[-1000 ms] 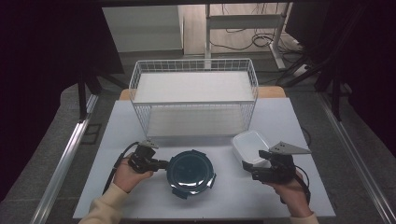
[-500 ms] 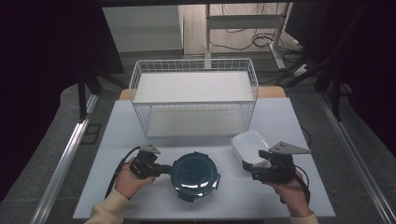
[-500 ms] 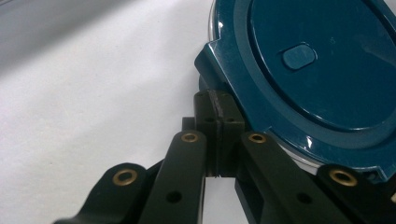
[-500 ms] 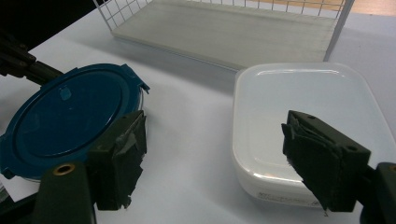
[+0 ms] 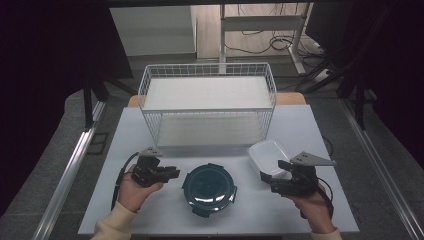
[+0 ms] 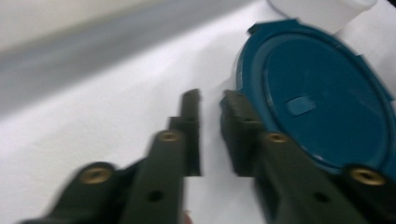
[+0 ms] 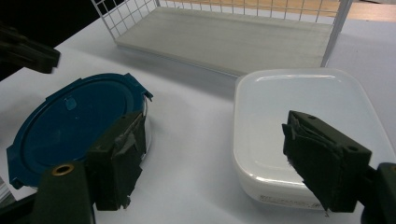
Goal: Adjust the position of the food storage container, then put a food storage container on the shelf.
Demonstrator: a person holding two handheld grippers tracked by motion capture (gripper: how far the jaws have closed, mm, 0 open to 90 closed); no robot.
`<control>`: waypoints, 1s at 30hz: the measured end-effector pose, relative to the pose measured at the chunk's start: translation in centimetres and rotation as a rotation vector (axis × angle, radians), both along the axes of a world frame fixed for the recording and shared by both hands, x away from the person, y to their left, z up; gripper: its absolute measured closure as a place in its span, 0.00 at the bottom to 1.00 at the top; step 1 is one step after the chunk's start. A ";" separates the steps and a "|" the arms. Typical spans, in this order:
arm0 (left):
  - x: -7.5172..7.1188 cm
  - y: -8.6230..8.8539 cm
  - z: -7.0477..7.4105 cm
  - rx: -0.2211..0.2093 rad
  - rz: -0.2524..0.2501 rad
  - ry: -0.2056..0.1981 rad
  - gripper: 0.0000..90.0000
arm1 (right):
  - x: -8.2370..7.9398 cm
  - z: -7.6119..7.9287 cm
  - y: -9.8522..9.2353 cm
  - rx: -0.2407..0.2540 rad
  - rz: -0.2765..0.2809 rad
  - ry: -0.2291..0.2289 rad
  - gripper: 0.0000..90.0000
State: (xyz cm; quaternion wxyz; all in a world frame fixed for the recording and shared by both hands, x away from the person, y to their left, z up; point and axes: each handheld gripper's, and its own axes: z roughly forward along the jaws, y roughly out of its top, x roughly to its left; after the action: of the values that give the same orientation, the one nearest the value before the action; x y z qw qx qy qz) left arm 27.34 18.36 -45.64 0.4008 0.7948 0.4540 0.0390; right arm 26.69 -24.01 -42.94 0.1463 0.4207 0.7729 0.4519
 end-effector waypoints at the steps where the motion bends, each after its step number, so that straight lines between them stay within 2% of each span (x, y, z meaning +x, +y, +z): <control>1: -0.2 0.0 0.5 -0.015 0.018 -0.012 0.67 | 0.0 0.0 0.0 0.001 -0.001 0.001 0.23; 4: -0.9 0.2 1.7 -0.043 0.058 -0.043 0.44 | -0.1 -0.1 0.2 0.005 0.004 0.000 0.22; 7: -1.7 0.4 2.1 -0.055 0.061 -0.059 0.35 | -0.4 0.0 0.4 0.010 0.008 0.002 0.22; 12: -2.2 0.9 2.1 -0.073 0.059 -0.066 0.30 | -0.5 0.1 0.6 0.020 0.001 0.012 0.22; 21: -1.8 1.9 1.8 -0.112 0.063 -0.038 0.21 | -0.7 -0.3 1.2 0.013 -0.005 0.029 0.21; 26: -1.6 1.6 1.5 -0.115 0.052 -0.026 0.20 | -0.9 -0.6 1.7 0.016 -0.002 0.050 0.19; 30: -1.4 1.1 1.2 -0.114 0.040 -0.011 0.19 | -1.5 -0.3 2.2 0.034 -0.002 0.059 0.18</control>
State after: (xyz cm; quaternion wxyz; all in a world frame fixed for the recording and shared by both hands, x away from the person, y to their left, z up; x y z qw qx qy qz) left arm 25.92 19.49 -44.39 0.4471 0.7612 0.4691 0.0253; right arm 25.19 -21.81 -43.24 0.1167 0.4373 0.7686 0.4521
